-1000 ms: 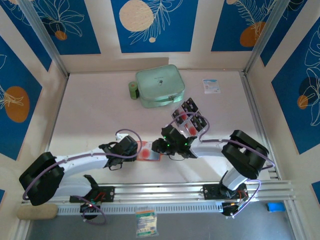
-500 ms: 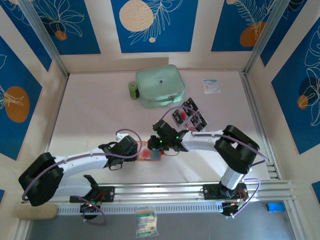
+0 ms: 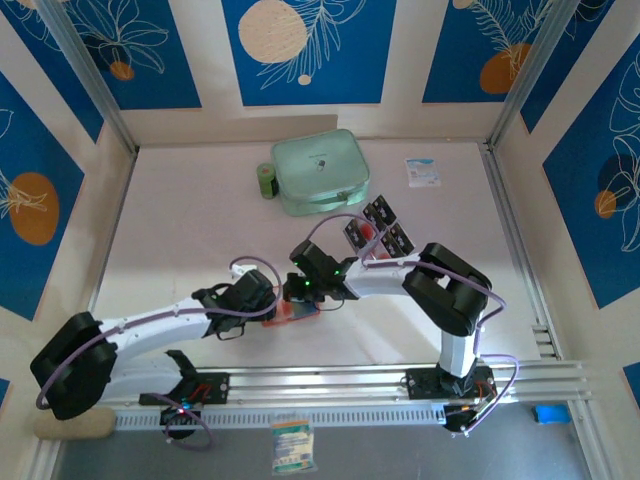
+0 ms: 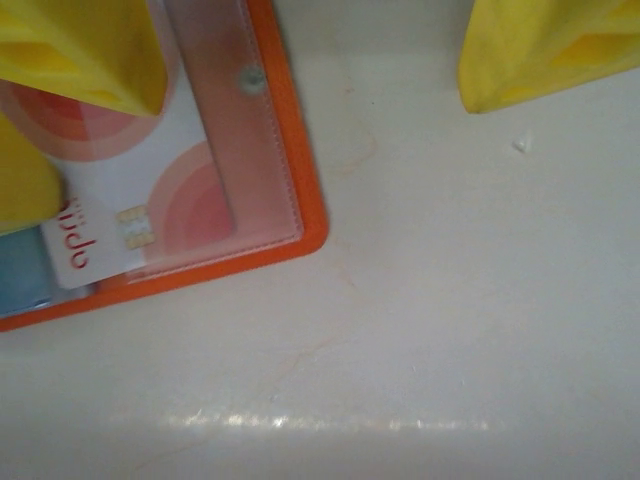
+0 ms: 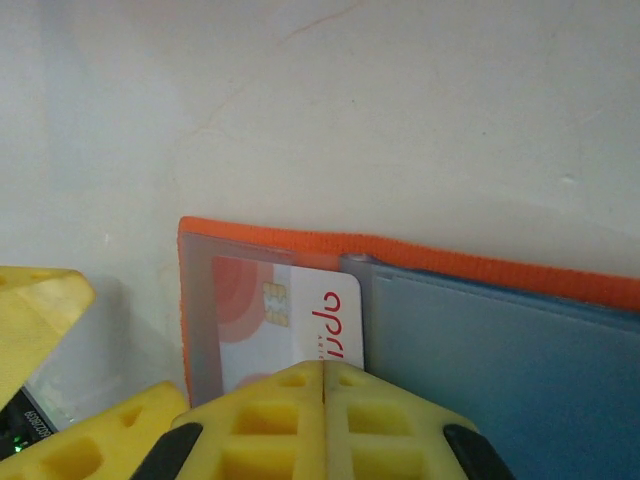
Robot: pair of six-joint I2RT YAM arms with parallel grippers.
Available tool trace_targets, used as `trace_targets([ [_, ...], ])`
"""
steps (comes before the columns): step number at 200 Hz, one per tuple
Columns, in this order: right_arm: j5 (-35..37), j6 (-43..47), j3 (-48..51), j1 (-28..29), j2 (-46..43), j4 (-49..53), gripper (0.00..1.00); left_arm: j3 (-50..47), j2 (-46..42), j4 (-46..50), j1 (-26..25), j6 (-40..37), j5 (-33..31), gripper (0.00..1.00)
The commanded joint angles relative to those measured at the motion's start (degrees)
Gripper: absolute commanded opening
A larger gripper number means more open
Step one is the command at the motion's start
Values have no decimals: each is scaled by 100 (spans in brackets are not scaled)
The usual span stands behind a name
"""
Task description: Put the credit cards into the card holder
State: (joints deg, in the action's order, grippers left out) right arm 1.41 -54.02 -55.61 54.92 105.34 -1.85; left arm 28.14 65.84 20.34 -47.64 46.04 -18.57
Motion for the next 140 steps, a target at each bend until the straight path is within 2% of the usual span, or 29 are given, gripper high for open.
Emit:
trace_targets([
  [1, -115, -36, -32, 4, -37, 248, 3, 259, -164, 363, 79, 10, -263, 78],
  [60, 79, 211, 51, -25, -556, 494, 3, -32, -50, 446, 156, 309, -274, 78],
  [140, -13, 212, 102, 19, -323, 429, 3, -308, 81, 345, 168, 520, -327, 76],
])
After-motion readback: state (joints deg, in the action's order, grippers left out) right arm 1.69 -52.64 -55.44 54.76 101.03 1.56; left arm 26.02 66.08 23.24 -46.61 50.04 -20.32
